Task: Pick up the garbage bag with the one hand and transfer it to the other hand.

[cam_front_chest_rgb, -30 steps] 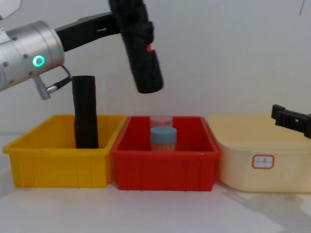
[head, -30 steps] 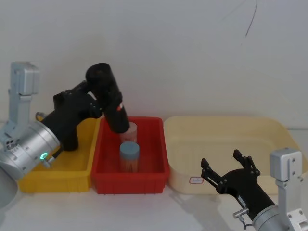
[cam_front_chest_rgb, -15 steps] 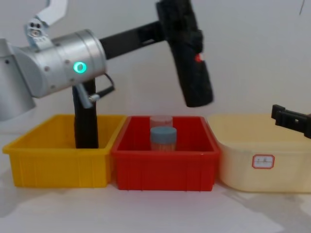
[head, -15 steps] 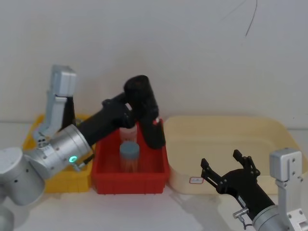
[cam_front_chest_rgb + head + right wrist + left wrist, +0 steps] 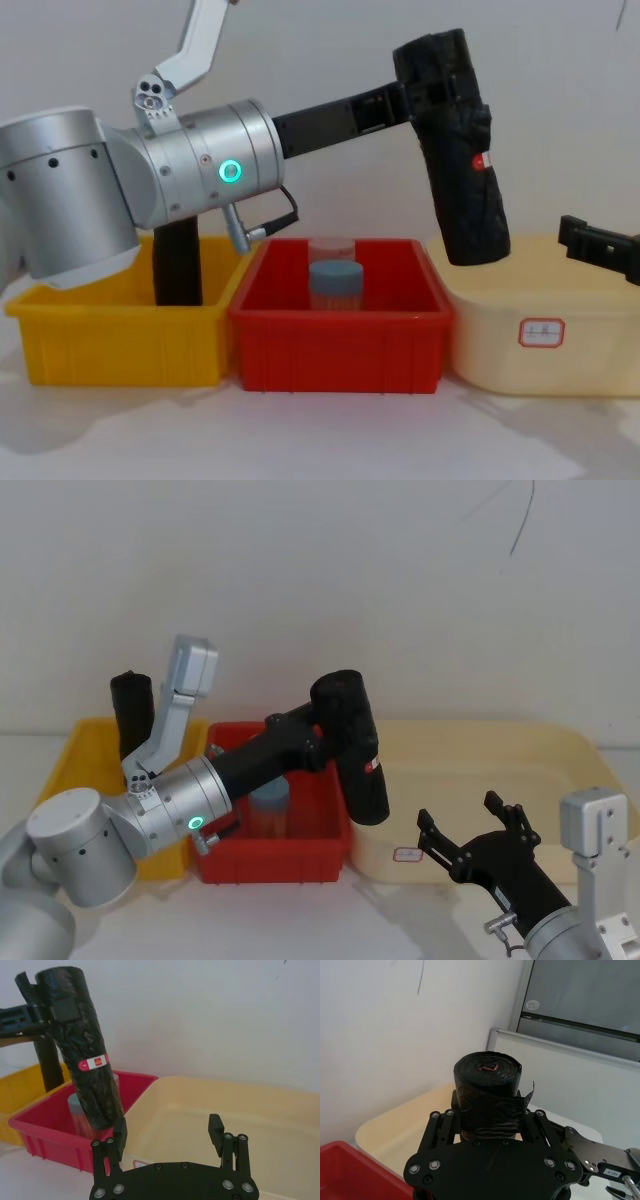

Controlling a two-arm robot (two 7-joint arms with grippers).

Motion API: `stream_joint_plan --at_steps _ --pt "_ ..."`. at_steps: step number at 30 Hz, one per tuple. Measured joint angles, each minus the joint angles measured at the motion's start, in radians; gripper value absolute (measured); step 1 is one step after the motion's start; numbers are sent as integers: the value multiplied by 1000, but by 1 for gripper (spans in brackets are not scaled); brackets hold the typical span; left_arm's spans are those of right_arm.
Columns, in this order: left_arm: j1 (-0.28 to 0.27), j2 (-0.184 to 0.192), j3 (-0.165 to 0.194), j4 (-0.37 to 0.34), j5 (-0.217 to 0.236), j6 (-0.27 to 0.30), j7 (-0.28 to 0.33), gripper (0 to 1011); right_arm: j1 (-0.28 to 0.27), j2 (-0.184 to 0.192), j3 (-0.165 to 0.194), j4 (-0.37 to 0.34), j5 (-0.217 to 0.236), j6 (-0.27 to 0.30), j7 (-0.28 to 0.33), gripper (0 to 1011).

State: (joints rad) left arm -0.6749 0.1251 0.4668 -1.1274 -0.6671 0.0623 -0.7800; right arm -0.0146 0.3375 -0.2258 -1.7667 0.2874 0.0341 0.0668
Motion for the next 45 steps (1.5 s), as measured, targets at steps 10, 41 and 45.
stream_joint_plan --at_steps 10,41,45 --pt "-12 -6 18 32 -5 1 0 516 0 0 0 0 0 0 0 1001" --pt "-19 -5 30 51 -10 -7 4 516 159 99 -101 2 -72 104 217 1001" --pt "-20 -5 31 51 -10 -7 4 516 193 100 -122 24 -81 110 252 1001"
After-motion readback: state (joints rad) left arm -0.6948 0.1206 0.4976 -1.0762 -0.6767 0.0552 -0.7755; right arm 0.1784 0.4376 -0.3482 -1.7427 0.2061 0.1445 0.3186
